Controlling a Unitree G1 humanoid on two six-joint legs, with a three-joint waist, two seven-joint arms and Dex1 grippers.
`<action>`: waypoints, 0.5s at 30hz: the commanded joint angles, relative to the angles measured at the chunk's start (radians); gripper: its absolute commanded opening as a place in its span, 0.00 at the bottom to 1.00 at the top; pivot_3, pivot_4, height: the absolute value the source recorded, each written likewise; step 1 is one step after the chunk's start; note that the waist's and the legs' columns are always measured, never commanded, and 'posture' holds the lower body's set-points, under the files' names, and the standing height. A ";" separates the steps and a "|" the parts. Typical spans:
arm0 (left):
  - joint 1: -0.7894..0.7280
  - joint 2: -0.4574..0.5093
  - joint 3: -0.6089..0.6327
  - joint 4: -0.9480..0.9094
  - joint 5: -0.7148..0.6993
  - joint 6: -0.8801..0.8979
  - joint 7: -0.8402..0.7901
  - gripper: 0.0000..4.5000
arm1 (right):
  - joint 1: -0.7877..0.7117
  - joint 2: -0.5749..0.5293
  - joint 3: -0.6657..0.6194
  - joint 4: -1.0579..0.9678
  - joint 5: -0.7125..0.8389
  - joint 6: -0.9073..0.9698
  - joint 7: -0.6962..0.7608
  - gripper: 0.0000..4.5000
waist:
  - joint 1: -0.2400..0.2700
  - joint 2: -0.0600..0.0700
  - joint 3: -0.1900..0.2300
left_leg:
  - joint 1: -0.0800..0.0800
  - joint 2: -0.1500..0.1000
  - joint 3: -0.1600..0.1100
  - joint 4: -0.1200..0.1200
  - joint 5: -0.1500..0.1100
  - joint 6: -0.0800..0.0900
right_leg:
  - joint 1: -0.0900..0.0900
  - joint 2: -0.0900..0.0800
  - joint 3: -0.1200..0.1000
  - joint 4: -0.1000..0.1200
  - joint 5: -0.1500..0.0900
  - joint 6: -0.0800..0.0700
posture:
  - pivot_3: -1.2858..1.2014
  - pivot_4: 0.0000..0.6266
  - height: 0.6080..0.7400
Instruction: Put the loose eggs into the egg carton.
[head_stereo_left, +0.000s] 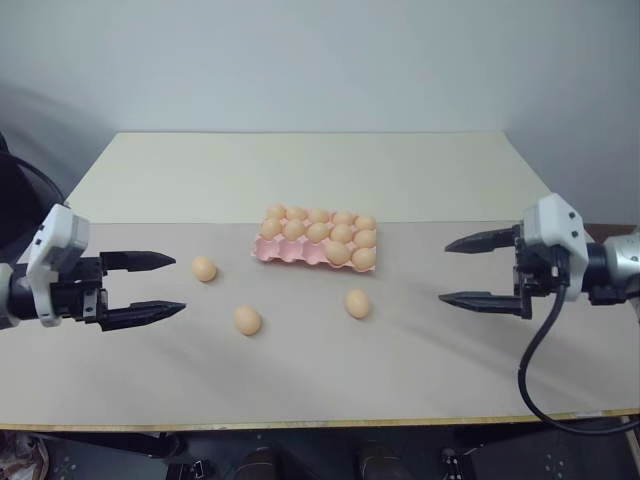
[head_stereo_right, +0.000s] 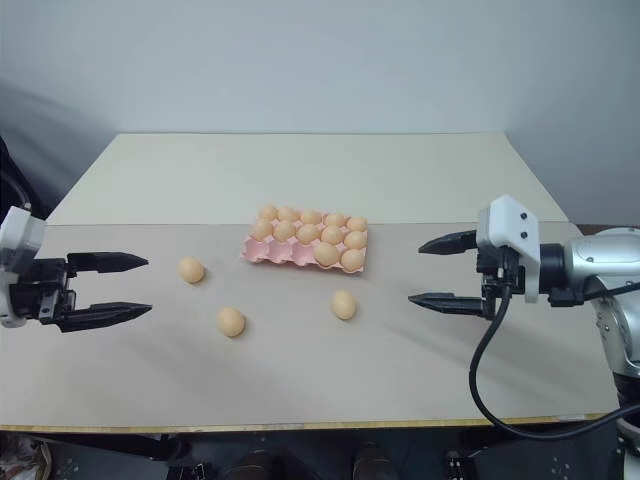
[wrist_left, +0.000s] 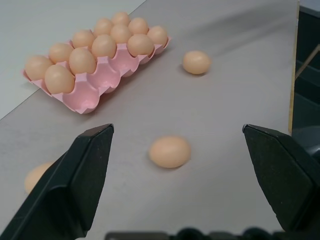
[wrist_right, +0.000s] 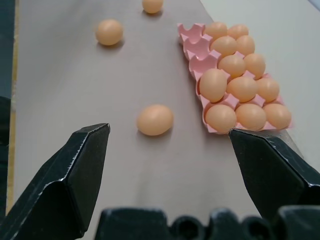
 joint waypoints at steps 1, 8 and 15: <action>0.000 0.008 0.032 0.002 -0.002 -0.026 -0.016 1.00 | 0.006 -0.019 -0.038 -0.036 0.024 -0.027 -0.020 0.98 | 0.000 0.000 0.000 | 0.000 0.000 0.000 0.000 0.000 0.000 | 0.000 0.000 0.000 0.000 0.000 0.000 | 0.52 0.24 1.00; -0.014 0.021 0.013 0.003 -0.002 -0.030 -0.030 1.00 | -0.004 0.013 0.033 -0.068 0.010 -0.038 -0.072 0.98 | 0.001 0.000 0.000 | 0.000 0.000 0.000 0.000 0.000 0.000 | 0.000 0.000 0.000 0.000 0.000 0.000 | 0.52 0.24 1.00; -0.036 0.014 -0.012 -0.026 -0.015 -0.009 -0.019 1.00 | -0.073 0.140 0.345 -0.066 -0.214 -0.094 -0.221 0.98 | -0.002 0.000 0.000 | 0.000 0.000 0.000 0.000 0.000 0.000 | -0.001 0.000 0.000 0.000 0.000 0.000 | 0.52 0.24 1.00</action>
